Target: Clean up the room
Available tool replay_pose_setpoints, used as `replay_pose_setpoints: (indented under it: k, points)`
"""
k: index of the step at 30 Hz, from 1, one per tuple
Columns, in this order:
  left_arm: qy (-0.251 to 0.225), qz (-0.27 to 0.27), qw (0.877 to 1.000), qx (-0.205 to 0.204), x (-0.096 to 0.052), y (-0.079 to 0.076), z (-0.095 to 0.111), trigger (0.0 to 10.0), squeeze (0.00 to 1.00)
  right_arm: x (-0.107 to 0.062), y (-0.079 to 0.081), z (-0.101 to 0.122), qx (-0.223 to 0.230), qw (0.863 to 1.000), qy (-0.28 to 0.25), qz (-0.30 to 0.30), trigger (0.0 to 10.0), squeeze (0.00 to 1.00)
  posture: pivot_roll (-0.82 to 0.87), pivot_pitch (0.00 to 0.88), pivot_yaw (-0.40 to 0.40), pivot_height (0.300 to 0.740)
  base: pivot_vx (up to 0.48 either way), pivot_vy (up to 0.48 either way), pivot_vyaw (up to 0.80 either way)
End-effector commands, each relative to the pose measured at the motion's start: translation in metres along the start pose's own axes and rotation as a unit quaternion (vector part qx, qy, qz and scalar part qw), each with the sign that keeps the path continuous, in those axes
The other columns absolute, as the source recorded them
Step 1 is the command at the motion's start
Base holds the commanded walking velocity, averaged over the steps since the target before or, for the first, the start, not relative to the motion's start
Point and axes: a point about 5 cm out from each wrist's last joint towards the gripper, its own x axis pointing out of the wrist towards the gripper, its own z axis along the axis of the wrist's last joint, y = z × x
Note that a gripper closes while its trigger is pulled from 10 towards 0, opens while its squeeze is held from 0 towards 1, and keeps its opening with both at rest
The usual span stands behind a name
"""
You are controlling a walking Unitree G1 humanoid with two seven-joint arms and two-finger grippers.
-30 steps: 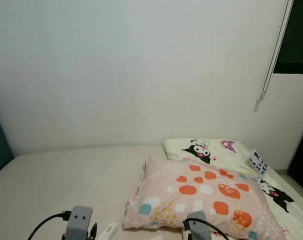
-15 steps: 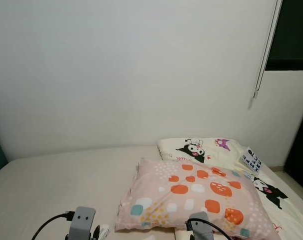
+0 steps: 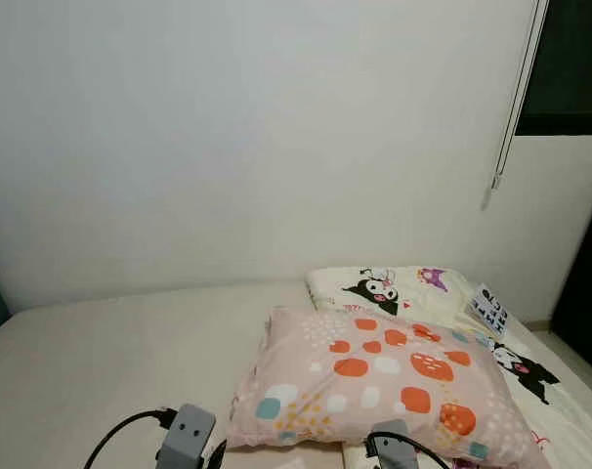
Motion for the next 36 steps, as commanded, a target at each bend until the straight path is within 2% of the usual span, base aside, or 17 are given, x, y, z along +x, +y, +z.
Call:
replay_pose_setpoints:
  k: [1, 12, 26, 36]
  points:
    - [0.008, -0.011, 1.000, 0.006, -0.003, -0.002, -0.003, 10.0, 0.00, -0.001, 0.000, -0.003, 0.006, 1.000, 0.009, -0.003, 10.0, 0.00, -0.01, 0.064, -0.021, 0.672, 0.000, 0.000, 0.00]
    - [0.003, -0.014, 1.000, 0.009, -0.001, -0.003, 0.000, 10.0, 0.00, -0.001, -0.001, -0.003, 0.002, 1.000, 0.008, -0.004, 10.0, 0.00, -0.01, 0.065, -0.022, 0.634, 0.000, 0.000, 0.00]
    - [-0.008, -0.025, 1.000, 0.018, 0.000, -0.004, 0.007, 10.0, 0.00, -0.002, -0.001, -0.002, 0.010, 1.000, 0.001, -0.008, 10.0, 0.00, -0.01, 0.076, -0.013, 0.634, 0.000, 0.000, 0.00]
    - [-0.024, -0.044, 0.999, 0.009, 0.000, -0.007, 0.013, 10.0, 0.00, -0.001, -0.003, 0.004, 0.012, 1.000, -0.011, -0.007, 10.0, 0.00, 0.00, 0.079, -0.011, 0.634, 0.000, 0.000, 0.00]
